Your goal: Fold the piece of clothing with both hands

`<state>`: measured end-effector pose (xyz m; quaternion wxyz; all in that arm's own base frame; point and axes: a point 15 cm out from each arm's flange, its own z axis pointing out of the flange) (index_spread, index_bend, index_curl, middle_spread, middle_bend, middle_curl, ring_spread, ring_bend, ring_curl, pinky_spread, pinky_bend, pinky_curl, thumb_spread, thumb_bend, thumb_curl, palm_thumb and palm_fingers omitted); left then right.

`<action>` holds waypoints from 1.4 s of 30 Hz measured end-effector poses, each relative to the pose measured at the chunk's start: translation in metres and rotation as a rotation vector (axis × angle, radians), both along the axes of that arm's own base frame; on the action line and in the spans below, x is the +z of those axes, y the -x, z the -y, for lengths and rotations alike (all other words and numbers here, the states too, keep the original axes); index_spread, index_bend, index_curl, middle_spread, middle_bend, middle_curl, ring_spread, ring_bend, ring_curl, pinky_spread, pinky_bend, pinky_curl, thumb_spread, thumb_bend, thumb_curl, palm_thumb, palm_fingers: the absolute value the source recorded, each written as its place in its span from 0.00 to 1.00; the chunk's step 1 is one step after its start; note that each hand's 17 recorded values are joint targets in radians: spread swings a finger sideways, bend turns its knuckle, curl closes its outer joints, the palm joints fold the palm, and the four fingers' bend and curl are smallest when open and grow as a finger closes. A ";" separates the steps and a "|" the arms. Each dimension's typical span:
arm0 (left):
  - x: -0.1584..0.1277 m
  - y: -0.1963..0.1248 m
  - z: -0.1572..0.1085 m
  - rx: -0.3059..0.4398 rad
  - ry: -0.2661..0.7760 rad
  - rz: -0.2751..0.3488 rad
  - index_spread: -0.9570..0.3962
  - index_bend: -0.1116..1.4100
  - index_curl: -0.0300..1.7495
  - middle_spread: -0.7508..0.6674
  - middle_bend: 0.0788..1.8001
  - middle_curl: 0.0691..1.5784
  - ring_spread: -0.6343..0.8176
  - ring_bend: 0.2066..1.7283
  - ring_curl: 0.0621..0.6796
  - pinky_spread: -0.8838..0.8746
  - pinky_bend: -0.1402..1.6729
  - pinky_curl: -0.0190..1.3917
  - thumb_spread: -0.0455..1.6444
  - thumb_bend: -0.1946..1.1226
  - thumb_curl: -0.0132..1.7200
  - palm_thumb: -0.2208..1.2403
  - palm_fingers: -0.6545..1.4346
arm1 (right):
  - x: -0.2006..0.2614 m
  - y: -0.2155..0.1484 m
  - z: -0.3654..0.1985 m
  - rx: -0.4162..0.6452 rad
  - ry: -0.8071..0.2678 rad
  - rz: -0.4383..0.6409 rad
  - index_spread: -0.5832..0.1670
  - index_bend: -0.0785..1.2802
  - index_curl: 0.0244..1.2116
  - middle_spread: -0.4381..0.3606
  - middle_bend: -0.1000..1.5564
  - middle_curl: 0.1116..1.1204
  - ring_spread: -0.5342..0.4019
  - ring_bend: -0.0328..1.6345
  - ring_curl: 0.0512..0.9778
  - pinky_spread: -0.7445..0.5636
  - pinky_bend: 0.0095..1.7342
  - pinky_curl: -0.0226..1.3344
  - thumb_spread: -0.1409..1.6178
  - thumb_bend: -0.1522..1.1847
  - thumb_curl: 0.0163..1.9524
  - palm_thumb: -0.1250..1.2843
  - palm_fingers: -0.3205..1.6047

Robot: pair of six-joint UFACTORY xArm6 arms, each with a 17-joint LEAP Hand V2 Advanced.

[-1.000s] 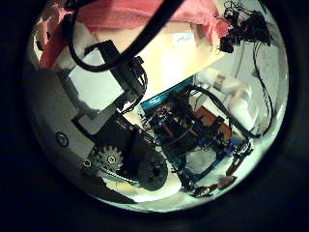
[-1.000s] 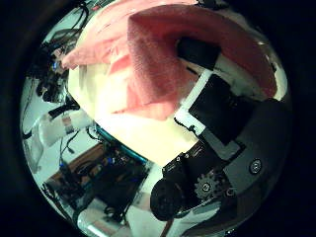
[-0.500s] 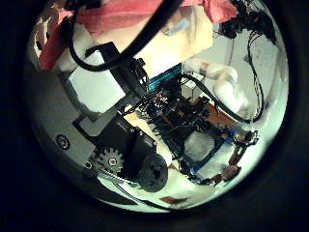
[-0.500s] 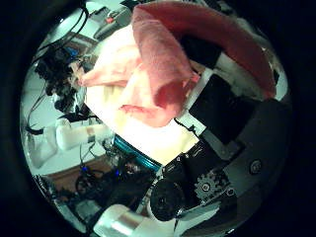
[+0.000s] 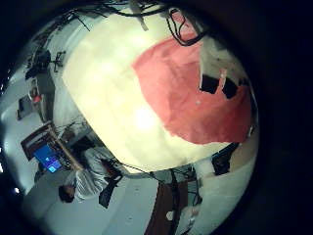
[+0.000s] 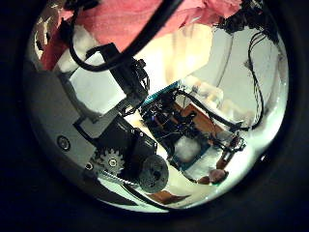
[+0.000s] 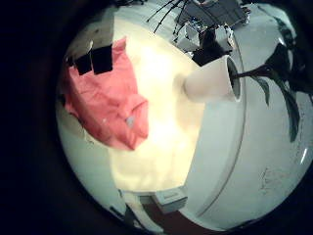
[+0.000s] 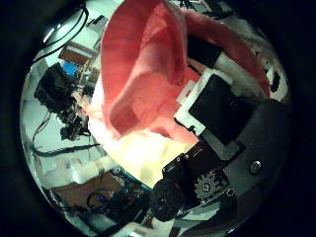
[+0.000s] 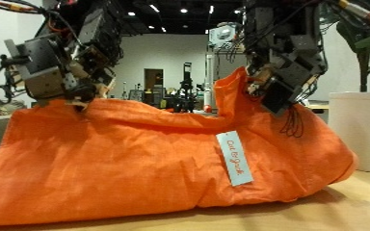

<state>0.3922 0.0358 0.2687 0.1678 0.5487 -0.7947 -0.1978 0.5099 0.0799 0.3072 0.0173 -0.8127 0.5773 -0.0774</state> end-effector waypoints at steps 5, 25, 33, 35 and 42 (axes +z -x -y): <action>-0.029 -0.035 -0.011 0.047 0.009 -0.016 0.26 0.44 0.45 0.21 0.55 0.33 0.04 0.40 0.60 0.08 0.56 0.35 0.73 0.35 0.85 0.60 0.84 | -0.028 -0.045 -0.013 -0.005 -0.004 -0.013 0.47 0.90 0.61 0.39 0.87 0.60 0.36 0.85 0.63 0.38 0.72 0.56 0.68 0.11 0.37 0.87 0.77; -0.050 -0.076 -0.036 0.237 0.132 0.015 0.55 0.14 0.31 0.30 0.36 0.32 0.13 0.60 0.78 0.13 0.67 0.46 0.72 0.15 0.49 0.53 0.47 | -0.029 -0.133 -0.034 -0.037 -0.066 0.141 0.23 0.32 0.44 0.29 0.64 0.47 0.27 0.80 0.55 0.22 0.68 0.51 0.87 0.10 0.21 0.58 0.39; 0.003 -0.074 -0.031 0.251 0.191 0.131 0.62 0.23 0.29 0.52 0.18 0.24 0.37 0.43 0.63 0.27 0.58 0.44 0.72 0.13 0.36 0.53 0.31 | 0.062 -0.121 0.019 -0.107 -0.093 0.257 0.16 0.41 0.43 0.29 0.58 0.41 0.26 0.68 0.43 0.40 0.49 0.41 0.89 0.11 0.16 0.57 0.33; 0.014 -0.066 -0.028 0.242 0.196 0.139 0.63 0.23 0.28 0.55 0.16 0.23 0.43 0.39 0.57 0.33 0.53 0.42 0.72 0.13 0.33 0.52 0.30 | 0.076 -0.104 0.029 -0.105 -0.084 0.242 0.15 0.42 0.43 0.28 0.58 0.41 0.26 0.67 0.42 0.42 0.46 0.40 0.89 0.10 0.16 0.55 0.33; 0.028 -0.018 -0.002 0.184 0.232 0.132 0.63 0.22 0.27 0.60 0.13 0.21 0.55 0.30 0.46 0.48 0.41 0.36 0.72 0.13 0.27 0.51 0.31 | 0.055 -0.015 0.080 -0.141 -0.032 -0.028 0.21 0.39 0.40 0.30 0.47 0.33 0.40 0.52 0.33 0.56 0.40 0.36 0.85 0.07 0.11 0.36 0.18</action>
